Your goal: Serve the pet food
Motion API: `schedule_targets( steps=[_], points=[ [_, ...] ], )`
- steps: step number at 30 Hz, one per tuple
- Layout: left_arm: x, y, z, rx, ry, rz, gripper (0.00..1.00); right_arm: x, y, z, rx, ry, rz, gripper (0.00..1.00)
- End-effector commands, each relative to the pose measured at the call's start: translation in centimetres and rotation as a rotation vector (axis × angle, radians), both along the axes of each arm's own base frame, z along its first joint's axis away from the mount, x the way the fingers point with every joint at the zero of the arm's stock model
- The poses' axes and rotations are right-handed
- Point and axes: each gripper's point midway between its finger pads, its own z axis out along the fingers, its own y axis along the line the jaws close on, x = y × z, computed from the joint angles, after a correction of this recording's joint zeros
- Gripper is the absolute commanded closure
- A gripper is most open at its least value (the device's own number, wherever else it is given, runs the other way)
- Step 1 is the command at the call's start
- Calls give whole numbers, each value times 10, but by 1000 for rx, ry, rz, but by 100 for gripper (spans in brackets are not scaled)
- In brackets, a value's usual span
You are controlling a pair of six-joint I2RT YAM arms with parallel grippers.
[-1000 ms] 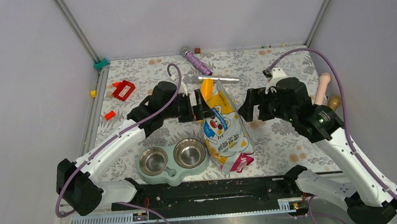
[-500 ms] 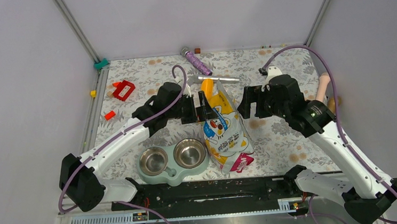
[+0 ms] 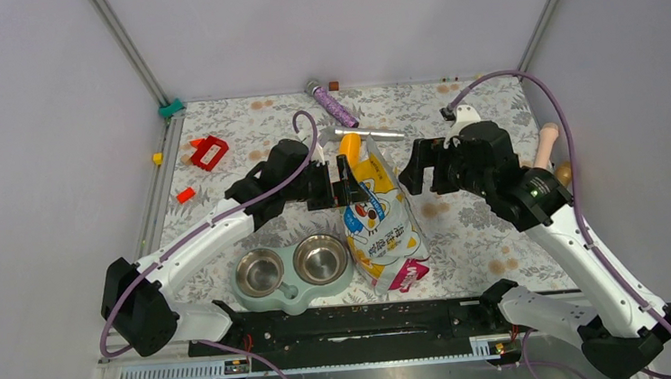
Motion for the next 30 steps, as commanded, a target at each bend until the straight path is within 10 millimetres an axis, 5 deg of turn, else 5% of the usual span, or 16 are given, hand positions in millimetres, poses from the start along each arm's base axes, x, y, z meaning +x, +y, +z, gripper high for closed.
schedule_targets(
  steps=[1,30],
  points=[
    [4,-10,18,-57,-50,-25,1,4,10,11,32,-14,21,6],
    [4,-10,12,-36,-46,-33,1,-16,-1,-25,-42,105,30,14]
  ],
)
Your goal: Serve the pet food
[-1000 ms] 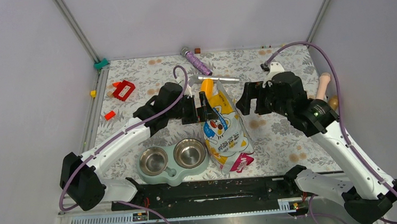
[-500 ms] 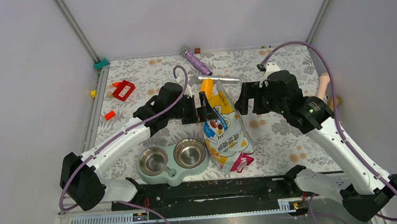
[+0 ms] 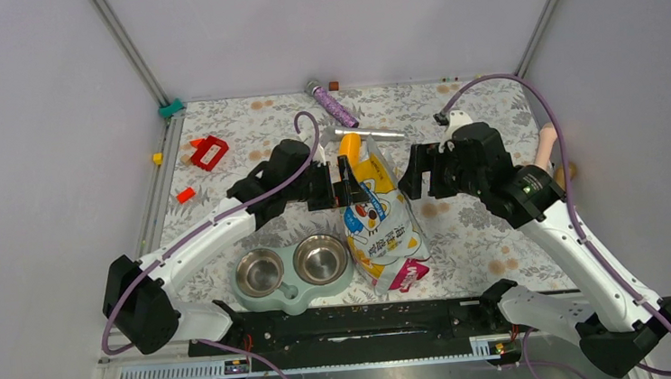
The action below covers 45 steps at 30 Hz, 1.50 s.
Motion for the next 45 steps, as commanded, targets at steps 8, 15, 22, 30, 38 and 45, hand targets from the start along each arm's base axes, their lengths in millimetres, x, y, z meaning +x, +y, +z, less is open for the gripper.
schedule_targets(
  steps=[8,15,22,30,38,45],
  points=[
    [3,-10,15,-43,-52,-40,1,-27,-12,-22,-59,86,41,26],
    [4,-11,15,-42,-52,-44,1,-53,-10,-29,-34,144,114,35],
    [3,-14,18,-55,-52,-62,1,-71,-5,-39,-2,196,177,45],
    [2,-15,36,-81,-82,-75,1,-28,14,-17,70,61,117,45],
    [4,-12,64,-94,-115,-53,1,-18,46,-5,185,61,199,82],
    [-8,-18,85,-169,-102,-95,1,-38,91,28,521,29,388,100]
  ],
)
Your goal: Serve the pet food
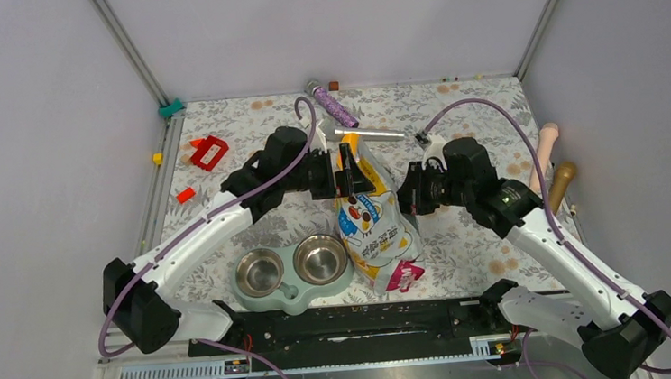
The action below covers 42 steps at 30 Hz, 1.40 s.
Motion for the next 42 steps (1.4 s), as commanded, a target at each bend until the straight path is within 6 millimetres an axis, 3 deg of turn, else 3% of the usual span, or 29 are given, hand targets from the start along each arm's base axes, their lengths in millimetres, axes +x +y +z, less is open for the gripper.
schedule_targets(
  steps=[1,5,11,15,29,35,42],
  points=[
    [-13,-7,45,-117,-45,-54,1,-9,44,60,344,-92,161,100],
    [-19,-7,55,-146,-37,-62,1,-16,53,69,433,-84,214,100],
    [-24,-4,68,-129,-58,-25,1,-11,44,76,407,-154,160,100],
    [-20,3,57,4,-65,56,1,-10,38,78,375,-183,134,100],
    [-22,-21,30,266,-85,105,2,-14,40,72,349,-167,132,100],
    [-18,-12,20,383,-131,162,14,-15,38,71,328,-179,124,100],
    [-17,-12,15,477,-177,192,38,-11,28,70,258,-231,79,100]
  ],
)
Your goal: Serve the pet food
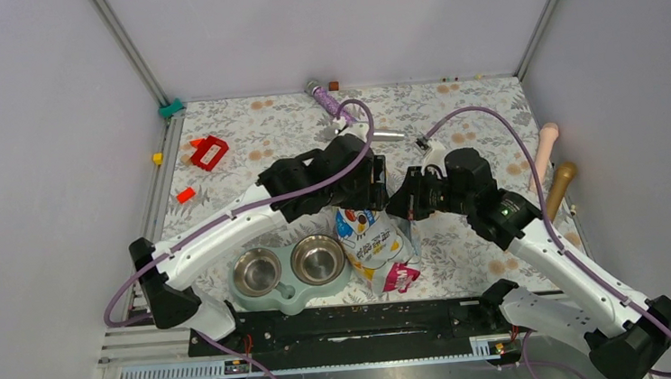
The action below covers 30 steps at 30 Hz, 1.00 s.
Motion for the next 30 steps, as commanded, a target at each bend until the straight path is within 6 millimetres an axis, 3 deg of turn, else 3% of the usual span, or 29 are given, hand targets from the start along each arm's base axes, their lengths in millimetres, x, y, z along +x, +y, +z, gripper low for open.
schedule_targets(
  steps=[1,6,7,9,12,17,22,25,30],
  points=[
    [13,11,1,119,-87,59,42,0,3,67,89,-206,14,100],
    [10,14,-3,176,-95,61,67,9,-14,65,4,-234,-67,100],
    [10,15,-3,176,-96,64,75,11,-17,65,-12,-240,-80,100],
    [11,20,-1,178,-105,79,100,14,-24,65,-48,-251,-112,100],
    [15,35,4,185,-145,134,100,27,-47,64,-139,-273,-234,100],
    [21,61,18,191,-219,214,100,54,-120,64,-404,-303,-575,100],
    [27,77,30,191,-265,272,100,59,-180,77,-620,-337,-823,100],
    [32,80,33,204,-283,287,100,59,-200,90,-680,-370,-910,100],
    [45,81,41,220,-307,314,100,67,-213,111,-716,-426,-997,100]
  ],
)
